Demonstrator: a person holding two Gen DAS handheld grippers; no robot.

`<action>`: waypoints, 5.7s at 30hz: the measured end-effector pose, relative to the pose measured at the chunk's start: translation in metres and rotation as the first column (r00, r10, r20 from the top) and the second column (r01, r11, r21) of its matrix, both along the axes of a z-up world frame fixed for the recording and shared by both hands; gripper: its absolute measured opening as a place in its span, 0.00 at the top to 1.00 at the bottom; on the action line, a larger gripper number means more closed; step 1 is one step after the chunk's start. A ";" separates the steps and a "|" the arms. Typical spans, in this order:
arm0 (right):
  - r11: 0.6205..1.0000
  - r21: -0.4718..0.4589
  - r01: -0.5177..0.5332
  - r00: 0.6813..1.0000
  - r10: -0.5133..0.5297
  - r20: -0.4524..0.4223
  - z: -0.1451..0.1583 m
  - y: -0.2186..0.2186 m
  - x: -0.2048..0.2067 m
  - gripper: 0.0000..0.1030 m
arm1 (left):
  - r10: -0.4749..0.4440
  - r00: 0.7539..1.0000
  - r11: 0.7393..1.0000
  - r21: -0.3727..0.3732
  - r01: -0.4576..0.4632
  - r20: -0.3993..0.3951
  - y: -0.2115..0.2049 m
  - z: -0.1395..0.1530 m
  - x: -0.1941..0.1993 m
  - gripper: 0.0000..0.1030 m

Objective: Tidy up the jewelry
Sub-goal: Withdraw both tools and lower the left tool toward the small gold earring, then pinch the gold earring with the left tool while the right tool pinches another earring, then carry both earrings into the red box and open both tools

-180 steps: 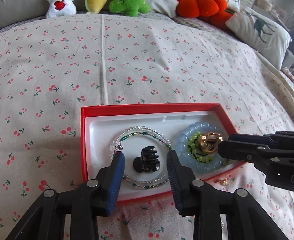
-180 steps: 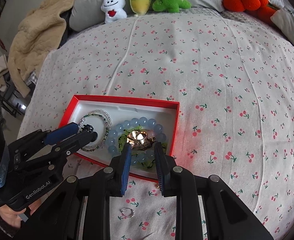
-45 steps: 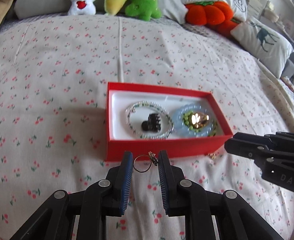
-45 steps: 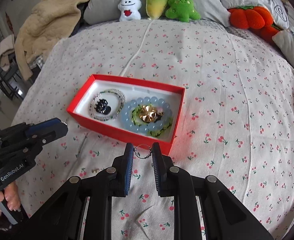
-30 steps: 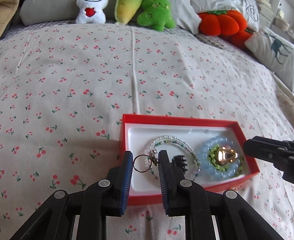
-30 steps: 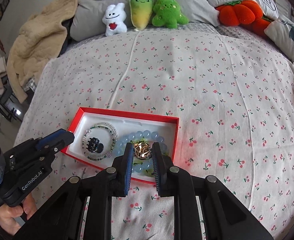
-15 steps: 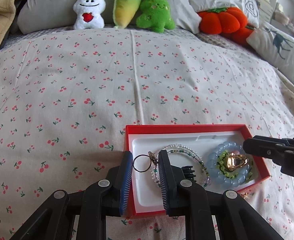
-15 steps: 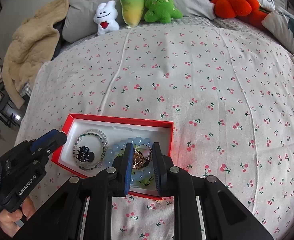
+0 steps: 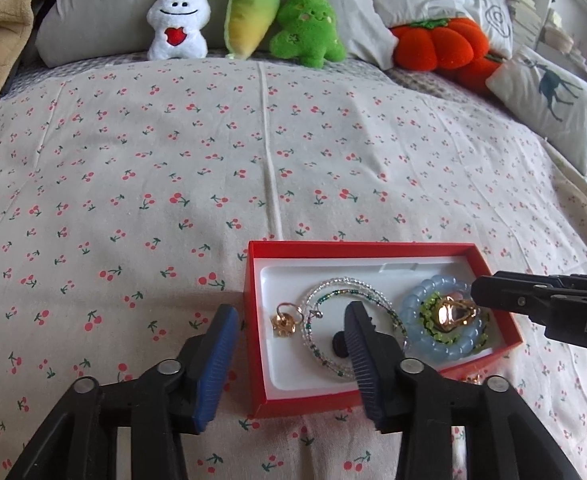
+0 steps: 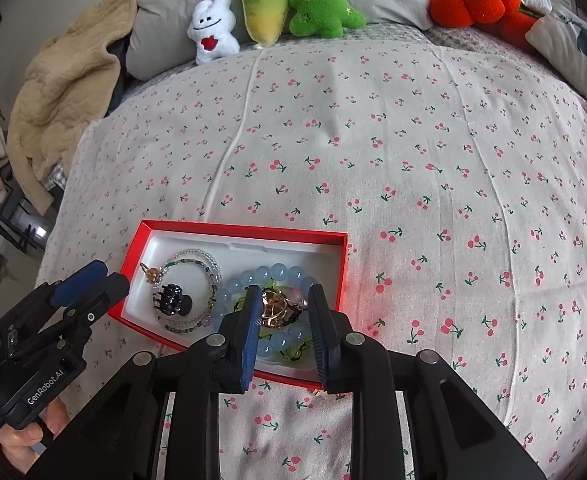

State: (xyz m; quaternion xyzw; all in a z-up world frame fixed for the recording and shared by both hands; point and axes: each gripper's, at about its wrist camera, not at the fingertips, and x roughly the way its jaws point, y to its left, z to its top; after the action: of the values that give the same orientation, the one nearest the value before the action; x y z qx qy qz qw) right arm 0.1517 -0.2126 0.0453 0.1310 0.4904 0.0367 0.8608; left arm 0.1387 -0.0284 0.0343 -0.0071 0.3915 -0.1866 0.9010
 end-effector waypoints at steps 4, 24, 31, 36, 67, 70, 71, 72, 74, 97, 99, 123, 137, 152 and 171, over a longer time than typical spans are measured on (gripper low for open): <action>1.000 0.015 0.002 1.000 -0.002 0.010 0.006 -0.001 -0.007 0.52 | 0.008 1.000 1.000 -0.001 -0.008 0.020 0.008 0.007 -0.011 0.31; 0.996 -0.022 0.084 0.994 -0.086 -0.066 0.010 -0.014 -0.050 0.39 | 0.047 0.995 0.990 0.135 -0.034 -0.092 0.041 -0.015 -0.050 0.13; 0.995 -0.058 0.082 0.990 -0.088 -0.114 0.001 -0.018 -0.066 0.38 | 0.040 0.991 0.983 0.183 -0.016 -0.128 0.046 -0.026 -0.061 0.13; 0.994 -0.094 0.064 0.986 -0.077 -0.145 -0.008 -0.016 -0.075 0.37 | 0.037 0.986 0.979 0.204 -0.003 -0.165 0.049 -0.037 -0.068 0.13; 0.978 -0.204 -0.040 0.965 -0.016 -0.263 -0.061 -0.032 -0.098 0.27 | -0.258 0.941 0.956 0.085 0.281 -0.218 -0.052 -0.068 -0.074 0.66; 0.977 -0.209 -0.044 0.965 -0.012 -0.260 -0.062 -0.030 -0.096 0.27 | -0.261 0.942 0.953 0.098 0.286 -0.210 -0.054 -0.069 -0.074 0.74; 0.977 -0.209 -0.043 0.966 -0.013 -0.260 -0.061 -0.031 -0.097 0.27 | -0.260 0.943 0.953 0.103 0.285 -0.208 -0.054 -0.069 -0.074 0.79; 0.977 -0.210 -0.042 0.966 -0.014 -0.259 -0.062 -0.030 -0.094 0.27 | -0.257 0.944 0.953 0.105 0.283 -0.207 -0.054 -0.069 -0.074 0.81; 0.977 -0.211 -0.038 0.966 -0.018 -0.257 -0.062 -0.031 -0.094 0.27 | -0.250 0.946 0.956 0.105 0.275 -0.205 -0.053 -0.069 -0.073 0.98; 0.982 -0.187 -0.036 0.990 0.009 -0.144 -0.057 0.017 -0.042 0.45 | -0.107 0.976 0.983 0.127 0.133 -0.189 0.002 -0.049 -0.069 1.00; 0.978 -0.206 -0.032 0.991 0.004 -0.134 -0.059 0.017 -0.039 0.51 | -0.098 0.977 0.984 0.131 0.124 -0.190 0.006 -0.048 -0.067 1.00; 0.974 -0.216 -0.073 0.987 0.039 -0.158 -0.056 0.003 -0.050 0.90 | -0.018 0.970 0.989 0.137 0.053 -0.244 0.036 -0.051 -0.068 1.00; 0.984 -0.176 -0.031 0.987 0.003 -0.159 -0.037 -0.015 -0.081 0.90 | -0.023 0.978 0.994 0.097 0.044 -0.208 0.032 -0.034 -0.063 1.00; 0.995 -0.104 0.008 0.997 -0.016 -0.070 0.004 -0.012 -0.073 0.90 | 0.010 0.988 1.000 0.010 -0.008 -0.155 0.031 -0.002 -0.041 1.00; 1.000 -0.019 0.015 1.000 -0.015 -0.011 0.014 0.008 -0.031 0.90 | -0.016 0.997 0.998 -0.058 0.012 -0.075 -0.001 -0.002 -0.003 1.00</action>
State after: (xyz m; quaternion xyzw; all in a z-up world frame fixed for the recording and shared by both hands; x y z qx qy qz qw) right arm 0.1204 -0.2045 0.0591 0.1267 0.4946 0.0246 0.8595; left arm 0.1356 -0.0293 0.0322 -0.0373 0.4197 -0.2039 0.8837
